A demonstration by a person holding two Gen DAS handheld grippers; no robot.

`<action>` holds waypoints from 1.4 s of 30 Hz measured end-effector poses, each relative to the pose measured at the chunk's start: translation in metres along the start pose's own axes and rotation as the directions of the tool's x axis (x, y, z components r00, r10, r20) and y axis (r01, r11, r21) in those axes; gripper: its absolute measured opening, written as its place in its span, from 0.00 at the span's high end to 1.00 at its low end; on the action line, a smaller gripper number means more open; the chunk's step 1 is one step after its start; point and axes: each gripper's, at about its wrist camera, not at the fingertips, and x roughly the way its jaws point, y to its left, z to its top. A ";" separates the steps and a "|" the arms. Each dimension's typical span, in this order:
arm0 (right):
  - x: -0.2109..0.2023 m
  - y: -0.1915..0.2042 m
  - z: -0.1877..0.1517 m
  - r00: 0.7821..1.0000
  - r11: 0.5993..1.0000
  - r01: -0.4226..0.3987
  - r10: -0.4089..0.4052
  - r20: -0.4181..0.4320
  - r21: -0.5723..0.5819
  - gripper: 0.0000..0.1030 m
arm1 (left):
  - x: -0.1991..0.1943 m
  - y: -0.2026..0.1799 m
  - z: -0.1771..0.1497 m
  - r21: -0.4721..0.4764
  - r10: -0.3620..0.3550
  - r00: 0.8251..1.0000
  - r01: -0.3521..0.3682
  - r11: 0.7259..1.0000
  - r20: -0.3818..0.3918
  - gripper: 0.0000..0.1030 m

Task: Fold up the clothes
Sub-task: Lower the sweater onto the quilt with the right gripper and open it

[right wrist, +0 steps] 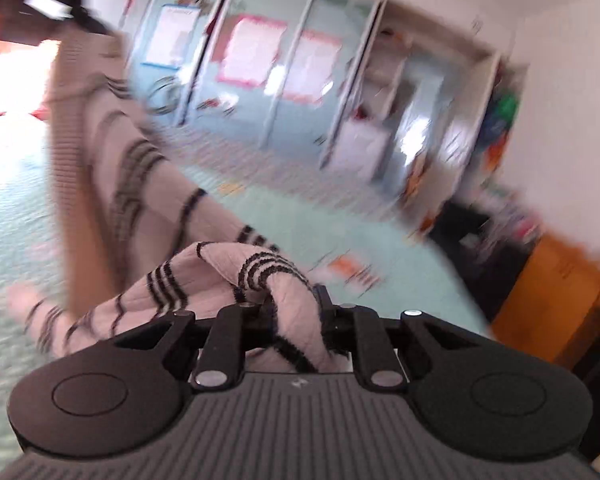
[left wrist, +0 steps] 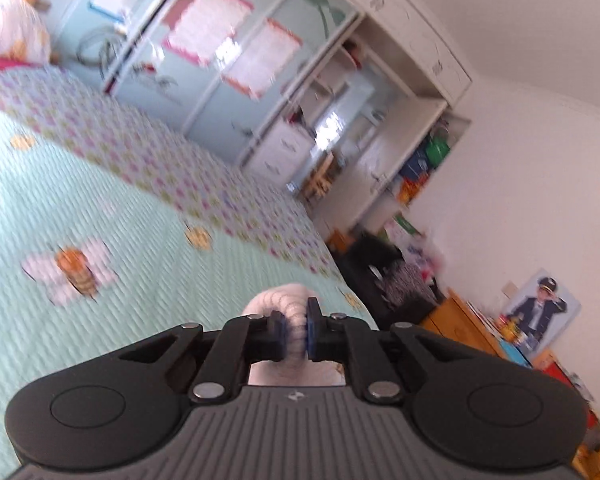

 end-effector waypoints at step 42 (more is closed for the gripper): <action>-0.009 0.047 -0.023 0.916 0.729 -0.264 0.395 -0.072 0.632 0.35 | -0.014 0.119 -0.182 0.223 0.464 0.836 -0.412 0.883 -0.293 0.68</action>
